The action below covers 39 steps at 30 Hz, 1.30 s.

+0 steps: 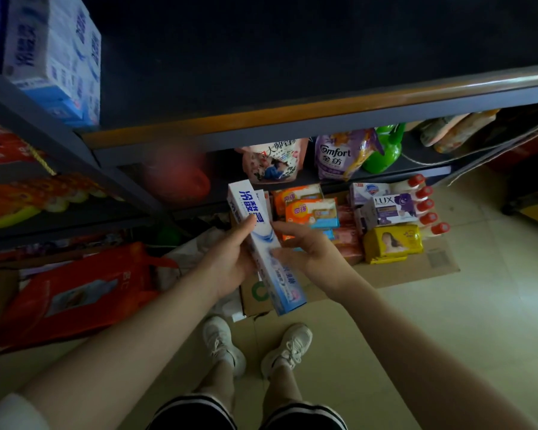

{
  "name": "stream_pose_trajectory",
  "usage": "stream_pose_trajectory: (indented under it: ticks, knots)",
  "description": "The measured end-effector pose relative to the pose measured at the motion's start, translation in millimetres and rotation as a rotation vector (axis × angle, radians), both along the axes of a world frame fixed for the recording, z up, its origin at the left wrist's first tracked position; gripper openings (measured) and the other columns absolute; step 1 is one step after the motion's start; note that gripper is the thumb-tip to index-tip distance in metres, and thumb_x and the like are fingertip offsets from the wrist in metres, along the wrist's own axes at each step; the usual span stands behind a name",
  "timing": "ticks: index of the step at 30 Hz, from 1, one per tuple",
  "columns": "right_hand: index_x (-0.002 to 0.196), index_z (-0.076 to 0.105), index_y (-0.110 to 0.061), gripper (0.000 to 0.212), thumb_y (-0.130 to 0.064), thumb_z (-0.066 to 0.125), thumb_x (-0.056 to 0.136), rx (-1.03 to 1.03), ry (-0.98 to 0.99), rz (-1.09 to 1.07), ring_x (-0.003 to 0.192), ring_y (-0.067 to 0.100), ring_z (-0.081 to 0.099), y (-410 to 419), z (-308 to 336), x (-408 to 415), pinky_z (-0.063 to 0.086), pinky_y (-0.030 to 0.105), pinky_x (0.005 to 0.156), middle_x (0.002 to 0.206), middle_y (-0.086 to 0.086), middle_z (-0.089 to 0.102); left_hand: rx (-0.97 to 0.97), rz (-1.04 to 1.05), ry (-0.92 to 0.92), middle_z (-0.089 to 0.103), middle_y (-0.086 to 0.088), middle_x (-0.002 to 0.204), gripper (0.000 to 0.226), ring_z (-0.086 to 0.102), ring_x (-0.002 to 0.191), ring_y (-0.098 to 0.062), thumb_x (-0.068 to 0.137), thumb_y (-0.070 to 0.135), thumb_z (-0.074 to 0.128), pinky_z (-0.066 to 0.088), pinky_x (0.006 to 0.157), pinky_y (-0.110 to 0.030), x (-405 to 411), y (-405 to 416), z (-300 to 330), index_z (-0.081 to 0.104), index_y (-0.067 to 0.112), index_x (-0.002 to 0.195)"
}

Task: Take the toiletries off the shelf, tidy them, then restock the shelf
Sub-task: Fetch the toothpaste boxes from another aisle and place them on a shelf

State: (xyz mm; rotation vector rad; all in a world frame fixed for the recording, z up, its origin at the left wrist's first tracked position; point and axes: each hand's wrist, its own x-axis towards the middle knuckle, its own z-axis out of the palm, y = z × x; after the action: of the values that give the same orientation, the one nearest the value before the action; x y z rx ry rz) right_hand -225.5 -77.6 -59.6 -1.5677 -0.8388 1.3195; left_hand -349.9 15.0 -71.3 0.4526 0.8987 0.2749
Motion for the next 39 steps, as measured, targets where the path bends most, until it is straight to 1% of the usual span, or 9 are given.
stream_pose_trajectory:
  ticks: [5, 8, 11, 13, 20, 28, 32, 36, 39]
  knots:
    - [0.117, 0.054, -0.024, 0.032, -0.035, 0.059, 0.087, -0.261, 0.198, 0.019, 0.086, 0.006, 0.065, -11.2, -8.3, -5.9, 0.052, 0.020, 0.066, 0.107, -0.003, 0.063, 0.008, 0.029, 0.022, 0.063, -0.009, 0.111, 0.040, 0.058, 0.105, -0.023, 0.098, 0.035, 0.034, 0.045, 0.092, -0.039, -1.8, 4.7, -8.2, 0.049, 0.014, 0.128]
    - [0.105, 0.060, -0.019, 0.021, -0.032, 0.059, 0.088, -0.328, 0.330, 0.031, 0.091, 0.017, 0.066, -13.7, -17.7, -12.2, 0.055, 0.034, 0.082, 0.102, 0.005, 0.068, 0.013, 0.011, 0.037, 0.059, -0.010, 0.123, 0.041, 0.054, 0.115, -0.027, 0.099, 0.034, 0.031, 0.043, 0.094, -0.040, -0.6, 2.8, -16.0, 0.045, 0.015, 0.133]
    - [0.111, 0.053, -0.017, 0.034, -0.032, 0.066, 0.084, -0.335, 0.148, 0.003, 0.098, 0.024, 0.064, -6.8, -27.8, -15.2, 0.052, 0.043, 0.088, 0.109, 0.008, 0.066, 0.127, -0.037, 0.160, 0.055, -0.017, 0.128, 0.040, 0.062, 0.099, -0.022, 0.100, 0.023, 0.035, 0.052, 0.075, -0.031, -1.9, 4.4, -26.5, 0.042, 0.005, 0.134]
    - [0.119, 0.047, -0.017, 0.046, -0.036, 0.067, 0.082, -0.367, -0.004, -0.029, 0.098, 0.022, 0.063, 0.6, -37.3, -16.4, 0.053, 0.042, 0.085, 0.110, 0.005, 0.063, 0.240, -0.144, 0.260, 0.060, -0.014, 0.119, 0.031, 0.065, 0.083, -0.017, 0.097, 0.020, 0.044, 0.054, 0.065, -0.028, -6.1, 3.8, -34.8, 0.049, 0.013, 0.127]
    - [0.135, 0.036, -0.017, 0.045, -0.023, 0.052, 0.093, -0.327, -0.316, 0.106, 0.095, 0.017, 0.059, 19.1, -78.1, -17.5, 0.050, 0.024, 0.069, 0.121, 0.007, 0.054, 0.427, -0.340, 0.583, 0.055, -0.004, 0.129, 0.055, 0.059, 0.110, -0.024, 0.087, 0.032, 0.063, 0.048, 0.095, -0.047, -7.7, 16.3, -80.2, 0.039, 0.026, 0.136]
    - [0.120, 0.054, -0.013, 0.026, -0.015, 0.046, 0.095, -0.318, -0.450, 0.135, 0.088, 0.011, 0.050, 12.8, -90.3, -2.0, 0.036, -0.001, 0.051, 0.124, 0.007, 0.054, 0.596, -0.417, 0.698, 0.060, -0.002, 0.123, 0.033, 0.059, 0.101, -0.016, 0.095, 0.025, 0.051, 0.052, 0.085, -0.038, 4.0, 17.4, -109.3, 0.050, 0.019, 0.127]
    - [0.117, 0.056, -0.014, 0.023, -0.015, 0.047, 0.095, -0.314, -0.448, 0.130, 0.088, 0.010, 0.052, 11.9, -79.5, 4.3, 0.037, -0.001, 0.051, 0.121, 0.006, 0.057, 0.592, -0.423, 0.643, 0.063, -0.003, 0.117, 0.014, 0.061, 0.099, -0.015, 0.095, 0.026, 0.051, 0.051, 0.089, -0.041, 6.3, 14.1, -105.4, 0.058, 0.026, 0.107]
    - [0.115, 0.057, -0.018, 0.023, -0.014, 0.048, 0.094, -0.183, -0.508, 0.109, 0.087, 0.005, 0.053, 28.8, -46.8, 3.9, 0.038, 0.005, 0.058, 0.110, -0.002, 0.059, 0.705, -0.525, 0.741, 0.052, -0.003, 0.135, 0.039, 0.051, 0.119, -0.018, 0.096, 0.027, 0.048, 0.042, 0.100, -0.037, -9.0, 27.5, -84.5, 0.047, 0.015, 0.133]
    - [0.111, 0.060, -0.013, 0.022, -0.009, 0.049, 0.093, -0.013, -0.516, 0.079, 0.072, -0.008, 0.050, 56.3, -10.5, -7.5, 0.036, 0.002, 0.059, 0.090, -0.012, 0.055, 0.935, -0.455, 0.727, 0.049, -0.005, 0.133, 0.039, 0.052, 0.117, -0.018, 0.095, 0.020, 0.050, 0.042, 0.095, -0.027, -34.9, 47.3, -42.3, 0.046, 0.012, 0.133]
